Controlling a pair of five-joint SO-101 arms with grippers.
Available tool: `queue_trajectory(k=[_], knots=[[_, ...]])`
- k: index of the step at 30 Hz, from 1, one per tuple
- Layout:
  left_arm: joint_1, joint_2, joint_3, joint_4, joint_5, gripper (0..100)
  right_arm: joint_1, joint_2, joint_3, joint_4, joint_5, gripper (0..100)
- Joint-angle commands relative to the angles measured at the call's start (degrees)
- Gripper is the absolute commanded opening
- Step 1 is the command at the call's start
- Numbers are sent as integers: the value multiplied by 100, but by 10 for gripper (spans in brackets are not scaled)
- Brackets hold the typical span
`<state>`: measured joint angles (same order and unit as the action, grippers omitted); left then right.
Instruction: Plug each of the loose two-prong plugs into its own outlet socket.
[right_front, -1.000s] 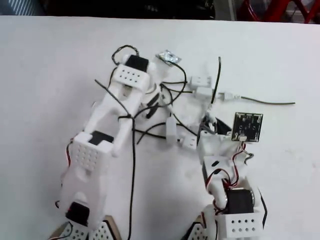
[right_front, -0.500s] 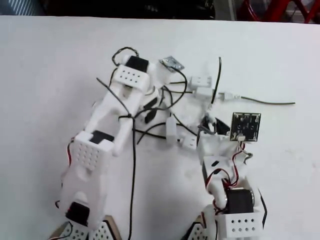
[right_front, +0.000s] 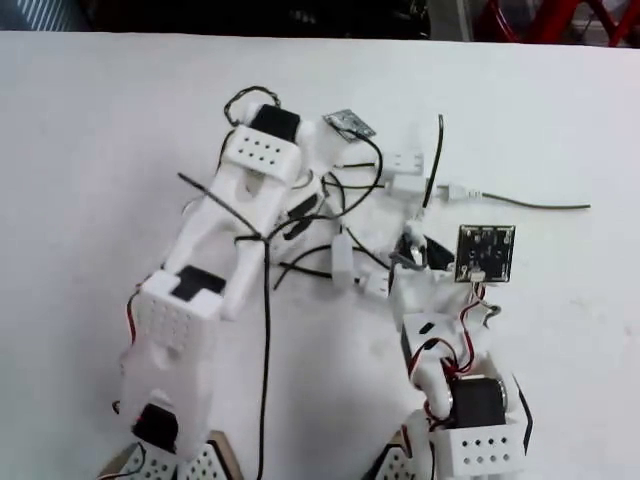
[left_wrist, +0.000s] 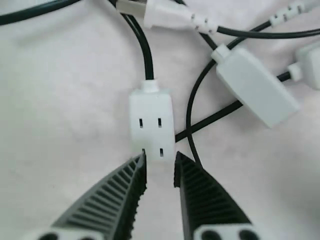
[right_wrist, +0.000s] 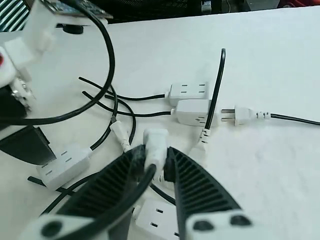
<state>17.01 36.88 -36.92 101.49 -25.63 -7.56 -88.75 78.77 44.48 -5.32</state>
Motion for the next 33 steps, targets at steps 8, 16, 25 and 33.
queue_trajectory(k=[8, 16, 25, 33], knots=[[-576, -3908, 1978, -264, 141, 74, -75, -66, -44, -13, 466, 17], [-1314, -7073, 4791, -1116, 484, 23, -752, -48, -246, 13, 1081, 16], [-2484, -9956, 8211, -3209, 1055, 24, -1631, 1807, -1644, 558, 1160, 16], [-3582, -11275, 10277, -4519, 1468, 24, -2651, 3679, -2655, 514, 1178, 16]])
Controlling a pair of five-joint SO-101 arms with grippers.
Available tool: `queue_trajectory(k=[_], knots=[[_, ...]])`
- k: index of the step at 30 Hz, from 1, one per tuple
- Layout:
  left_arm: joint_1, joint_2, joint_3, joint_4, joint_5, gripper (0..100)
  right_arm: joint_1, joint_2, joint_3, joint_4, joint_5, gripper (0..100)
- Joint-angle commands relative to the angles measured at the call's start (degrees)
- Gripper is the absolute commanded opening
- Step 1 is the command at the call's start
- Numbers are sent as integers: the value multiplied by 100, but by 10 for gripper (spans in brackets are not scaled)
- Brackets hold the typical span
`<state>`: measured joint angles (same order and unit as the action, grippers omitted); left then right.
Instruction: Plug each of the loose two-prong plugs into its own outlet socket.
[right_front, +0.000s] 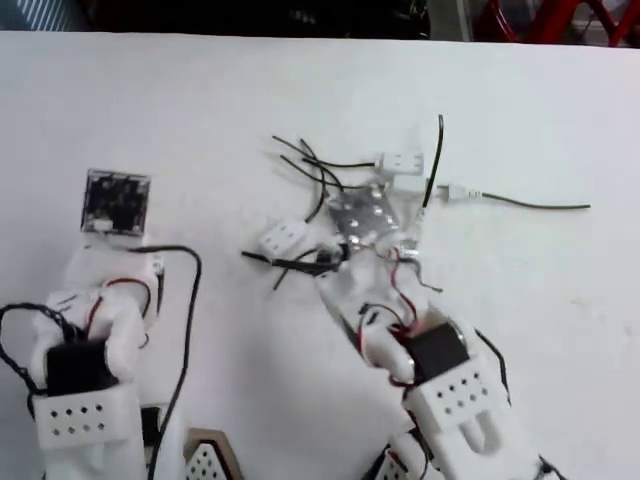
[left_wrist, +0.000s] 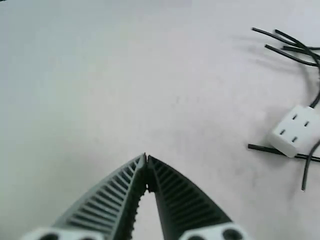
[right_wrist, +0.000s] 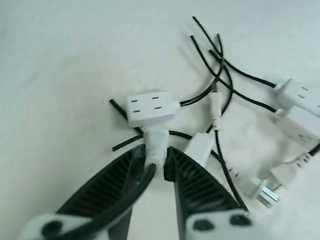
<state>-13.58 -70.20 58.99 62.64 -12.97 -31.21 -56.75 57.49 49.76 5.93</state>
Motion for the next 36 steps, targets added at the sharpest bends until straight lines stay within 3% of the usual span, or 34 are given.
queue_trajectory(k=[1, 11, 20, 36], knots=[[-629, -664, 818, -730, 229, 24, -365, 673, -642, -13, 53, 16], [-1253, -1077, 1363, -826, 396, 24, -585, 2993, -2180, -22, 545, 16], [-1262, -1095, 1468, -835, 396, 24, -558, 4822, -3341, -22, 923, 17], [-1262, -1095, 1477, -835, 396, 24, -374, 5798, -3613, -673, 949, 17]])
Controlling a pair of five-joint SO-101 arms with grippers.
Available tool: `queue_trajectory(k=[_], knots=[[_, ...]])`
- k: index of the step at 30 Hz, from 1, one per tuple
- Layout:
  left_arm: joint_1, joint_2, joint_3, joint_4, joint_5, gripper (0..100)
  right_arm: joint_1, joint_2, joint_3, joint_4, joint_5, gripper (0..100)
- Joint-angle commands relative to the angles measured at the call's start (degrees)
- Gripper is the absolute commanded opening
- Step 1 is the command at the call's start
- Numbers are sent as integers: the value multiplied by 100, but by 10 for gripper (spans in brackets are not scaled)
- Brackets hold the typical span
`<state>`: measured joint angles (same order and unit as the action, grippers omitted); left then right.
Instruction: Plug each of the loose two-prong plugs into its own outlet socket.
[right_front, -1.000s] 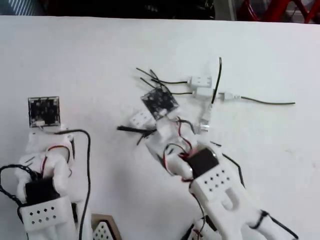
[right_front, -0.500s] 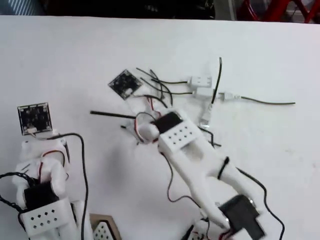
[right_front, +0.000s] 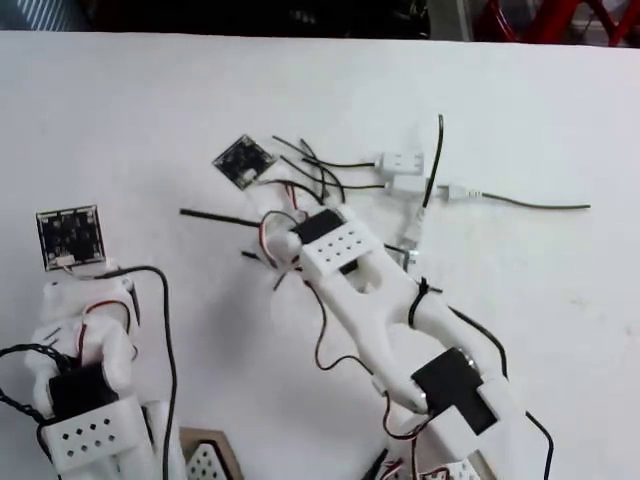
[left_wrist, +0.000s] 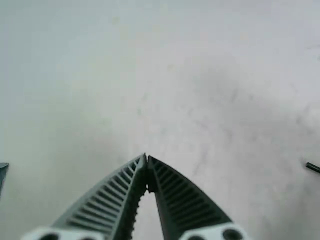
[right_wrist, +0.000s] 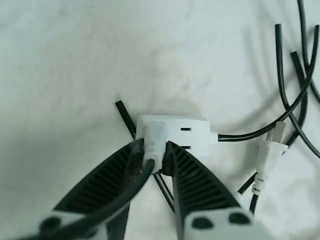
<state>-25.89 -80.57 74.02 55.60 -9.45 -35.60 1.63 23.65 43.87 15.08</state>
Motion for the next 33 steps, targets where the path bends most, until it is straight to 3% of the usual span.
queue_trajectory(k=[1, 19, 27, 33], knots=[[-31, -57, -26, -132, 44, 24, 66, -40, -229, -84, 35, 17], [-31, -57, -26, -132, 44, 24, -75, 611, -62, -31, 35, 17], [-31, -57, -26, -132, 44, 24, -57, 585, -1327, 1525, 35, 16], [-31, -57, -26, -132, 35, 24, -57, 1059, -1705, 1692, 35, 16]])
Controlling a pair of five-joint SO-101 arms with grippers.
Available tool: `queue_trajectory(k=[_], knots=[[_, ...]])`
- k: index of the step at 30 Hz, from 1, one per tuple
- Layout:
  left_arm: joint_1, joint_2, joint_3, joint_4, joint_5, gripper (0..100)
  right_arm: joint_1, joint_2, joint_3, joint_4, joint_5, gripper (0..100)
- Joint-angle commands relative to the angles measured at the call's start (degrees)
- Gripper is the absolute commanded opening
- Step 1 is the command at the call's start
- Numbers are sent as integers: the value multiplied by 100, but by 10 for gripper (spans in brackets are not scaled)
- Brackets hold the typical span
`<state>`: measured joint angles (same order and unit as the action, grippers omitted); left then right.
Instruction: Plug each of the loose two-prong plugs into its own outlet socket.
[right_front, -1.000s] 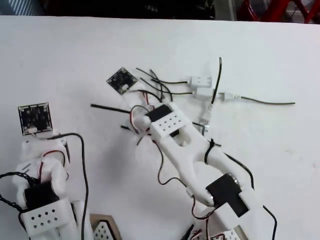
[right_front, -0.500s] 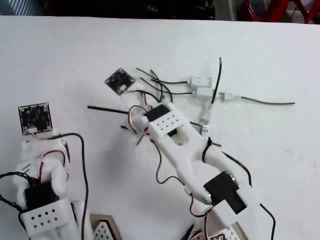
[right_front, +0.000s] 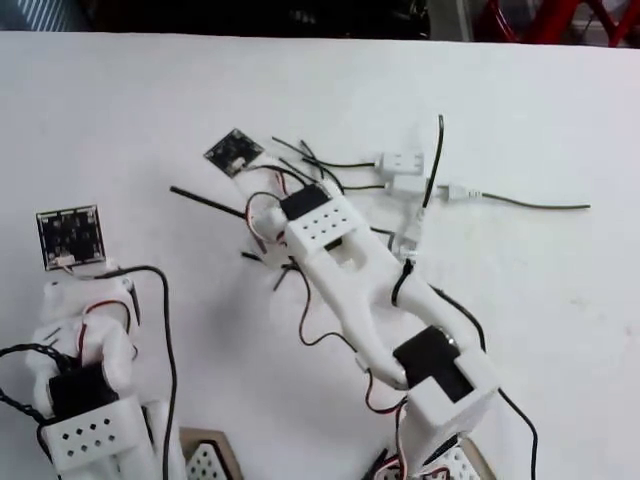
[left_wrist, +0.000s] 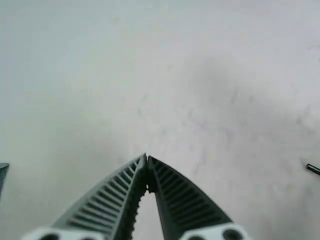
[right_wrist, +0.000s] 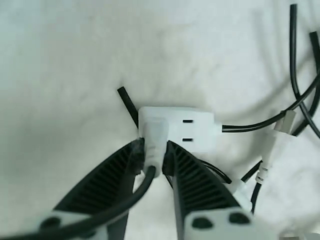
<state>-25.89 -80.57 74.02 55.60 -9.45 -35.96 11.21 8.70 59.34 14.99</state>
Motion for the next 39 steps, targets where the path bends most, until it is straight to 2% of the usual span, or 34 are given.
queue_trajectory(k=[1, 13, 39], knots=[[-31, -57, -26, -132, 35, 24, -22, 145, -281, 171, 44, 16], [-31, -57, -26, -132, 26, 24, -40, 242, -1503, 1086, 44, 16], [-31, -57, -18, -132, 18, 24, 66, 796, -1495, 1253, 44, 16]])
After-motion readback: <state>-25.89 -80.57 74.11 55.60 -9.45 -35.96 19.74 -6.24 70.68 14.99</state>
